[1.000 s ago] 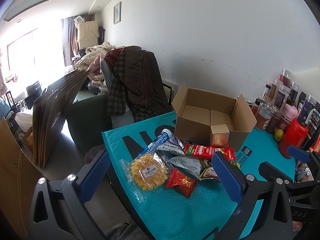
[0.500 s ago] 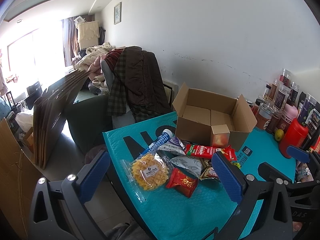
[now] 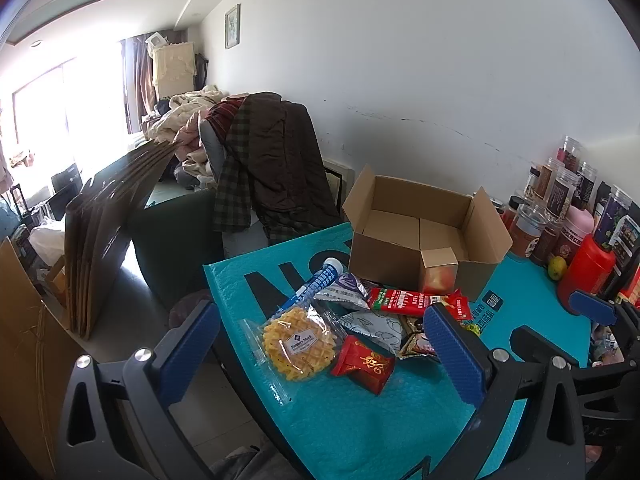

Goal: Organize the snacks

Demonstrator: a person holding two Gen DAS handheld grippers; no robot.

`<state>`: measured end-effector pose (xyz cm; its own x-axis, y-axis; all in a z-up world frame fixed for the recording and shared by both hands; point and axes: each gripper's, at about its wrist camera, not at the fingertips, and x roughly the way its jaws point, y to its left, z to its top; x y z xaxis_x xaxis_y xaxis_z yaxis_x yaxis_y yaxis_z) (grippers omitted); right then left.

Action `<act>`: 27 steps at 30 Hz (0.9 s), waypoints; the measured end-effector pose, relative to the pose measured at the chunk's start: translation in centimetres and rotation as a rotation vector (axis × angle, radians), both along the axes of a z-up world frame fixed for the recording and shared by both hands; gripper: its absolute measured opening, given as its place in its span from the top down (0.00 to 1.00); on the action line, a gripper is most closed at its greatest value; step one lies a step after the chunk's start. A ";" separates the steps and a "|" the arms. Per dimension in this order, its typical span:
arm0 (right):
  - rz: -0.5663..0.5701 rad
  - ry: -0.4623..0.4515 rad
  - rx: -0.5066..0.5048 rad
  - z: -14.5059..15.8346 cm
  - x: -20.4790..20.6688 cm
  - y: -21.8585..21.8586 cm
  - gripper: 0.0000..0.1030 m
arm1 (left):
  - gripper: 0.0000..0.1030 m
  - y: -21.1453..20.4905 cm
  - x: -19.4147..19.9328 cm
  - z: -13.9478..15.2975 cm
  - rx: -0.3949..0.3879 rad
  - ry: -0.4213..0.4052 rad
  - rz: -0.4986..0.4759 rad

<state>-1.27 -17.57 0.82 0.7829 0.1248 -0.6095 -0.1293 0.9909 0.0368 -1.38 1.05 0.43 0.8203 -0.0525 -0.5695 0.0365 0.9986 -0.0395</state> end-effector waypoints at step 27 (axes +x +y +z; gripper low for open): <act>0.001 -0.032 0.015 -0.1 0.1 -0.2 0.00 | 0.00 -1.0 0.6 -0.2 0.001 -0.005 -0.054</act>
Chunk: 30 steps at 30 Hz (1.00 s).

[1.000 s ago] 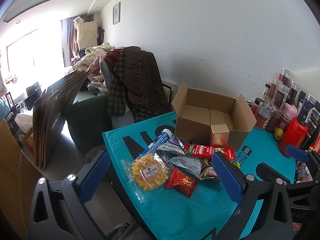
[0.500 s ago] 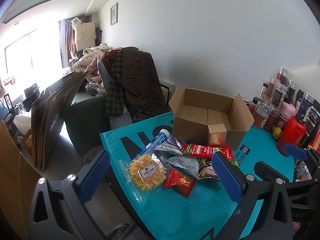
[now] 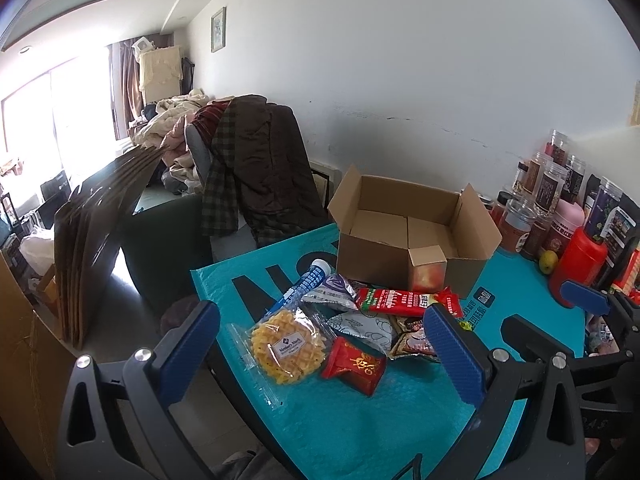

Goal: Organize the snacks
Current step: 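Grasp the yellow waffle-cookie bag with the left tool while the right tool grasps the red candy packet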

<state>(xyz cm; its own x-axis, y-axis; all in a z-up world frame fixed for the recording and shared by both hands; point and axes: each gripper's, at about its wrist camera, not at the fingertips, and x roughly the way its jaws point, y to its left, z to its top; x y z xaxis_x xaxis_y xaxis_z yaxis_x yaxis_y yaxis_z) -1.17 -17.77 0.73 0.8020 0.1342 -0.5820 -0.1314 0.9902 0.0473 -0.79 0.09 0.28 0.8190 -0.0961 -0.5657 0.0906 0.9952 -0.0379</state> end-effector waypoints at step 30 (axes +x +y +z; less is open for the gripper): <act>0.017 0.123 -0.032 -7.9 4.9 2.6 0.00 | 0.00 3.5 5.9 -9.3 0.002 0.188 -0.080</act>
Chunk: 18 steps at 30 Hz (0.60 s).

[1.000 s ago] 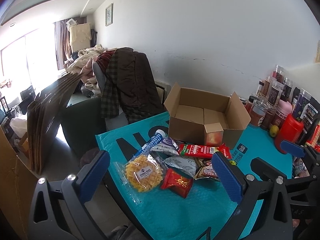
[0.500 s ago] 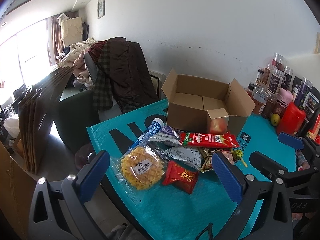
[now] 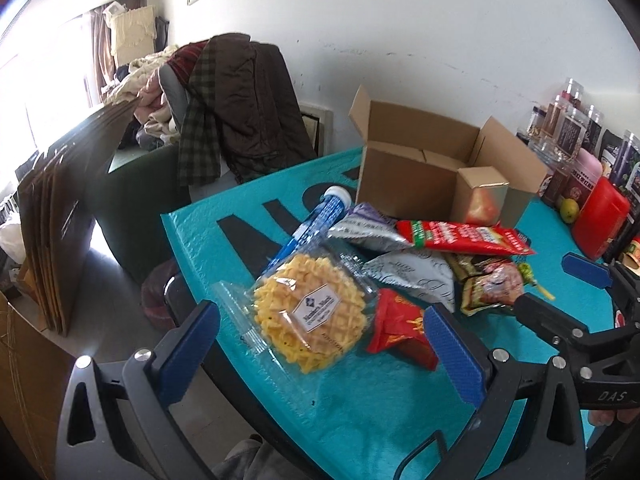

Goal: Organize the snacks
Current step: 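Grasp the yellow waffle-cookie bag with the left tool while the right tool grasps the red candy packet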

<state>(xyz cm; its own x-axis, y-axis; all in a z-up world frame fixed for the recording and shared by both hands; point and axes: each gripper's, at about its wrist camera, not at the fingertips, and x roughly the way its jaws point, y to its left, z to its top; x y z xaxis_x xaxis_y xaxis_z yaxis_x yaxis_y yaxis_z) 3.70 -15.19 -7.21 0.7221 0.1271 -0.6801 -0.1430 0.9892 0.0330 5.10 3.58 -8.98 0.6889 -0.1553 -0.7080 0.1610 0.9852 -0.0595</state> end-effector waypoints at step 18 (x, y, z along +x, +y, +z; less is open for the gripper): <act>-0.057 0.005 -0.012 -1.8 -1.5 -0.1 0.04 | 0.03 0.6 4.2 -5.8 -0.069 0.206 -0.037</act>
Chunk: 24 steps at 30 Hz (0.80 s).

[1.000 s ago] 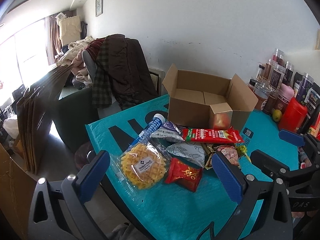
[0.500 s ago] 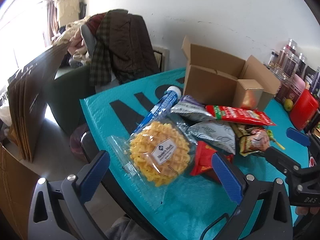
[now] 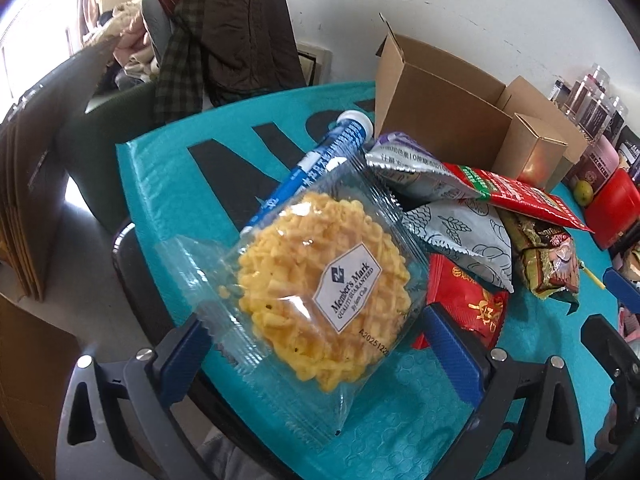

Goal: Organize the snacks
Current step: 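Grasp the yellow waffle-cookie bag with the left tool while the right tool grasps the red candy packet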

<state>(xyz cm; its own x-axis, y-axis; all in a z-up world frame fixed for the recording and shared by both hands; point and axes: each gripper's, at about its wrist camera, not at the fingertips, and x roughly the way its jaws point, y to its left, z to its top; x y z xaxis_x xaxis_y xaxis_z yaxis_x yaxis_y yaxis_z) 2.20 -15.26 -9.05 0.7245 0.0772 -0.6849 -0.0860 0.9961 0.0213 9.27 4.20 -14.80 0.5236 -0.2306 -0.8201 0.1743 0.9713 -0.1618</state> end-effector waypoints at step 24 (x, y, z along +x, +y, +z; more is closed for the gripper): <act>0.037 0.103 0.120 -2.3 -1.3 0.9 0.24 | 0.65 0.8 -3.5 1.8 -0.066 -0.074 -0.096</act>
